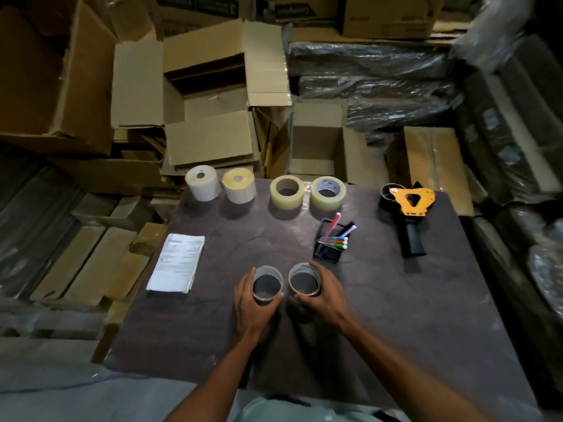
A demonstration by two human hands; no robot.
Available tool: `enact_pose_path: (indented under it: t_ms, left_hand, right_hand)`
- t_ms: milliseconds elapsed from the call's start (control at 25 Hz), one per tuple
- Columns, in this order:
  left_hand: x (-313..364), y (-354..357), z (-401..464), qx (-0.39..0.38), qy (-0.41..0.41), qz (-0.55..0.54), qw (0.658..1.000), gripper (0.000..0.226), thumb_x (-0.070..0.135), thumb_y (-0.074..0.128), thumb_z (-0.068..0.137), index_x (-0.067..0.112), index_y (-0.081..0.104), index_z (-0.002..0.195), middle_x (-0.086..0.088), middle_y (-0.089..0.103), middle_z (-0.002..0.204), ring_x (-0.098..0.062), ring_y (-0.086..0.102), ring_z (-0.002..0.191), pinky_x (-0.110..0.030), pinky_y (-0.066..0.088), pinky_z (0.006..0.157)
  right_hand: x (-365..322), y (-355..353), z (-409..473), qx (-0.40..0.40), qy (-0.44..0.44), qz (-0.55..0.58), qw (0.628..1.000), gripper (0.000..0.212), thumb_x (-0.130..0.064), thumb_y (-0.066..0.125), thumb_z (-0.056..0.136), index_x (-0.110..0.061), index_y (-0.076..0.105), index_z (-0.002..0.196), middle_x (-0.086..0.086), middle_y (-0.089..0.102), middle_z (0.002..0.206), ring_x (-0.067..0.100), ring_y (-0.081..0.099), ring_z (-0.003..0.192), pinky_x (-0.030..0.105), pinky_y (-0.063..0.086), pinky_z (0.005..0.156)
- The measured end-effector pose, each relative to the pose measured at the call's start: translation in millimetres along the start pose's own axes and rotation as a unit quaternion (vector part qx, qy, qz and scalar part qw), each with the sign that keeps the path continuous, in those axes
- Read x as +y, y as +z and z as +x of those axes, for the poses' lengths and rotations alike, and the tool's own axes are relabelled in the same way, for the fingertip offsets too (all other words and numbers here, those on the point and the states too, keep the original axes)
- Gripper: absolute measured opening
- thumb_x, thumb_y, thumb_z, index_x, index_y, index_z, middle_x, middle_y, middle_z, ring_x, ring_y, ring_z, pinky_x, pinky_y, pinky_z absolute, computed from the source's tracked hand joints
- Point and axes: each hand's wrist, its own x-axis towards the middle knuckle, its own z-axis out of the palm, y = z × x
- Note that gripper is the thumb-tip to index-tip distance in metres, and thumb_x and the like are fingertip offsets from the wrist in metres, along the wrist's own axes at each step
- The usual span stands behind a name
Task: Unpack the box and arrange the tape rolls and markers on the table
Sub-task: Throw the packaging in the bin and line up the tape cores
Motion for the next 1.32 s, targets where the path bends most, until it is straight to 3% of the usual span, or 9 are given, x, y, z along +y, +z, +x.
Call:
enact_pose_path:
  t_ms: [120, 400, 520, 680, 800, 1040, 1080, 1240, 1320]
  left_hand:
    - [17.9, 25.7, -22.2, -0.062, 0.058, 0.022, 0.996, 0.087, 0.055, 0.075, 0.060, 0.016, 0.054, 0.135, -0.001, 0.057, 0.136, -0.021, 0.054, 0.122, -0.037, 0.045, 0.103]
    - [90.2, 102.0, -59.5, -0.172, 0.136, 0.016, 0.975, 0.081, 0.051, 0.082, 0.062, 0.018, 0.057, 0.131, 0.003, 0.058, 0.132, -0.013, 0.052, 0.123, -0.031, 0.042, 0.106]
    - [126.7, 141.7, -76.5, -0.206, 0.174, 0.018, 0.963, 0.079, 0.052, 0.081, 0.062, 0.019, 0.057, 0.130, 0.006, 0.058, 0.130, -0.010, 0.052, 0.121, -0.020, 0.038, 0.106]
    - [179.7, 206.8, -101.2, -0.236, 0.202, 0.021, 0.950, 0.077, 0.049, 0.083, 0.063, 0.019, 0.058, 0.129, 0.006, 0.059, 0.129, -0.010, 0.055, 0.120, -0.025, 0.041, 0.105]
    - [233.2, 260.2, -118.9, -0.250, 0.217, 0.017, 0.944, 0.075, 0.048, 0.083, 0.062, 0.021, 0.058, 0.128, 0.007, 0.058, 0.126, -0.007, 0.053, 0.118, -0.021, 0.040, 0.104]
    - [329.6, 371.7, -136.9, -0.309, 0.265, 0.058, 0.912, 0.077, 0.051, 0.079, 0.066, 0.020, 0.055, 0.132, 0.006, 0.055, 0.133, -0.005, 0.047, 0.123, -0.002, 0.022, 0.104]
    - [339.4, 387.2, -140.3, -0.319, 0.267, 0.063, 0.907, 0.076, 0.052, 0.078, 0.065, 0.020, 0.056, 0.131, 0.005, 0.055, 0.132, -0.006, 0.047, 0.122, -0.003, 0.024, 0.103]
    - [356.9, 448.1, -162.1, -0.358, 0.240, 0.082, 0.899, 0.077, 0.054, 0.079, 0.062, 0.018, 0.060, 0.126, 0.002, 0.059, 0.126, -0.014, 0.055, 0.117, -0.031, 0.046, 0.101]
    - [352.9, 473.5, -174.2, -0.387, 0.205, 0.110, 0.892, 0.079, 0.052, 0.080, 0.062, 0.017, 0.058, 0.129, 0.001, 0.057, 0.130, -0.016, 0.054, 0.121, -0.024, 0.041, 0.104]
  right_hand:
    - [31.7, -35.4, -31.2, 0.046, 0.035, 0.011, 0.998, 0.085, -0.039, 0.086, 0.060, -0.026, 0.050, 0.135, -0.005, 0.057, 0.133, 0.012, 0.055, 0.121, 0.027, 0.044, 0.104]
    - [84.3, -134.9, -80.1, 0.169, 0.091, 0.037, 0.981, 0.078, -0.026, 0.090, 0.059, -0.029, 0.054, 0.128, -0.006, 0.059, 0.120, 0.006, 0.056, 0.109, 0.016, 0.039, 0.092]
    - [115.3, -181.2, -90.5, 0.193, 0.114, 0.031, 0.974, 0.084, -0.030, 0.091, 0.059, -0.022, 0.053, 0.134, 0.000, 0.059, 0.129, 0.013, 0.057, 0.117, 0.018, 0.039, 0.095]
    - [162.1, -249.8, -99.5, 0.213, 0.120, 0.033, 0.969, 0.084, -0.034, 0.090, 0.059, -0.024, 0.053, 0.133, 0.001, 0.060, 0.128, 0.015, 0.058, 0.117, 0.021, 0.042, 0.098]
    - [201.5, -311.0, -102.7, 0.216, 0.120, 0.039, 0.968, 0.083, -0.037, 0.089, 0.059, -0.026, 0.053, 0.133, -0.001, 0.060, 0.130, 0.014, 0.057, 0.117, 0.024, 0.043, 0.099]
    - [282.6, -422.1, -102.3, 0.220, 0.124, 0.032, 0.967, 0.085, -0.046, 0.086, 0.061, -0.025, 0.050, 0.136, -0.002, 0.056, 0.134, 0.015, 0.055, 0.120, 0.029, 0.045, 0.098]
    - [295.6, -433.1, -103.9, 0.218, 0.134, 0.033, 0.966, 0.086, -0.047, 0.085, 0.062, -0.026, 0.049, 0.137, -0.002, 0.055, 0.135, 0.015, 0.054, 0.121, 0.027, 0.044, 0.098]
    - [346.5, -458.8, -115.6, 0.212, 0.187, 0.062, 0.957, 0.084, -0.043, 0.086, 0.064, -0.025, 0.050, 0.137, -0.001, 0.055, 0.136, 0.016, 0.054, 0.121, 0.023, 0.041, 0.093]
    - [367.3, -459.7, -120.7, 0.214, 0.220, 0.075, 0.949, 0.082, -0.041, 0.088, 0.062, -0.025, 0.052, 0.134, -0.002, 0.058, 0.131, 0.015, 0.056, 0.117, 0.022, 0.041, 0.090]
